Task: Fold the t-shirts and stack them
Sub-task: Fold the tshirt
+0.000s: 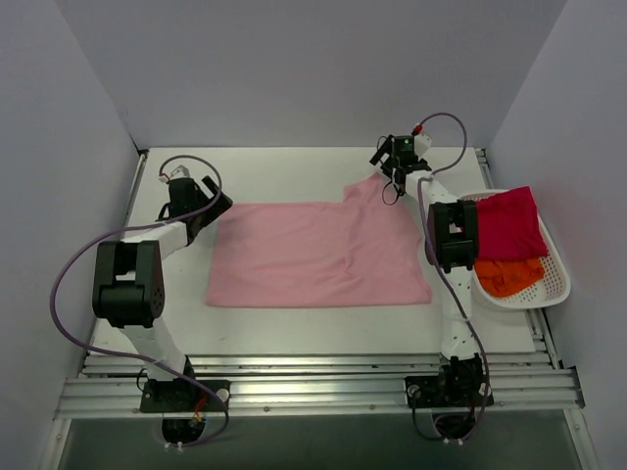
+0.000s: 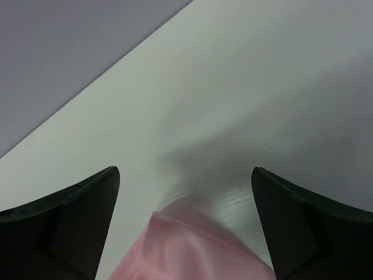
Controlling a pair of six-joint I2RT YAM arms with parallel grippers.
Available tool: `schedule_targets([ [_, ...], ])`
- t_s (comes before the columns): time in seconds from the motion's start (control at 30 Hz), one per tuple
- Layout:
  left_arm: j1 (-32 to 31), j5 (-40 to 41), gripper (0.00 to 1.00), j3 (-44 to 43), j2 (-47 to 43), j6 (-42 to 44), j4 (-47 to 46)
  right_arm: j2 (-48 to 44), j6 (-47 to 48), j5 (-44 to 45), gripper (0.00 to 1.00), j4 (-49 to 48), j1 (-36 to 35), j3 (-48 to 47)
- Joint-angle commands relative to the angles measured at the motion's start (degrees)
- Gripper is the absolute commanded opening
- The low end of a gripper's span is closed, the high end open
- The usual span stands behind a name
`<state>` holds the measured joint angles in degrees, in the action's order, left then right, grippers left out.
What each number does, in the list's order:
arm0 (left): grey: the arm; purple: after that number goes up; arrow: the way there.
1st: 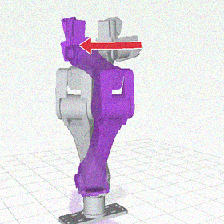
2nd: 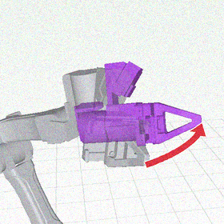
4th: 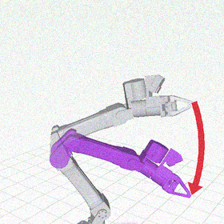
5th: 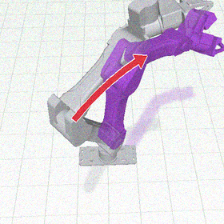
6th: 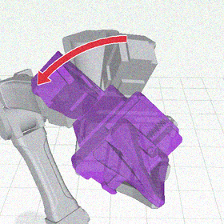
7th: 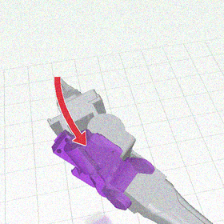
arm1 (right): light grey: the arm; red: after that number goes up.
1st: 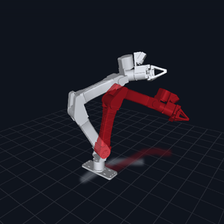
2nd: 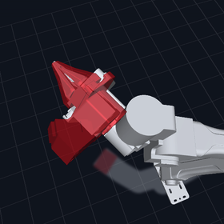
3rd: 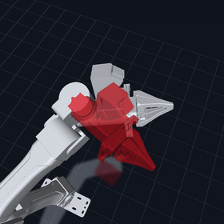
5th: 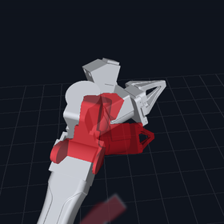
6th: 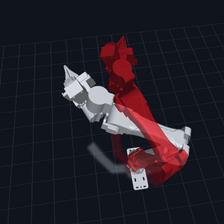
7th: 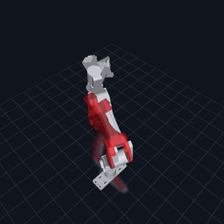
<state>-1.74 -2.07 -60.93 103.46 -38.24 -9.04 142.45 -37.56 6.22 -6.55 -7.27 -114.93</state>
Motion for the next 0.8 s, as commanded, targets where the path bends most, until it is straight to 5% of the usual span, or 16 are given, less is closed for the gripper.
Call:
schedule_targets([
  [0.0,0.2,-1.9,0.97,-2.7,0.3,0.7,-4.5,0.0,-0.8,-1.9,0.91,0.3,-2.1,0.5],
  [0.2,0.2,-2.1,0.98,-1.7,0.3,0.5,-4.9,-2.4,-1.5,-0.8,0.86,-1.4,-3.9,6.2],
  [0.3,0.2,-2.2,0.98,-1.0,0.1,0.4,-5.1,-2.3,-1.4,-0.9,0.76,-1.5,-4.2,7.7],
  [0.4,0.2,-2.3,0.98,-0.7,-0.4,0.4,-5.0,-1.7,-1.3,-1.6,0.56,-1.3,-4.2,7.9],
  [0.5,0.2,-2.3,0.98,-0.4,-1.0,0.4,-4.9,-1.6,-1.1,-1.8,0.24,-0.8,-4.0,8.3],
  [0.53,0.2,-2.2,0.98,-0.2,-1.1,0.4,-4.9,-1.6,-1.0,-1.7,0.02,-0.6,-4.1,8.3],
  [0.77,0.3,-0.7,0.98,0.1,-1.2,0.4,-4.1,-3.0,-0.4,-0.8,0.00,-0.7,-3.7,10.1],
])
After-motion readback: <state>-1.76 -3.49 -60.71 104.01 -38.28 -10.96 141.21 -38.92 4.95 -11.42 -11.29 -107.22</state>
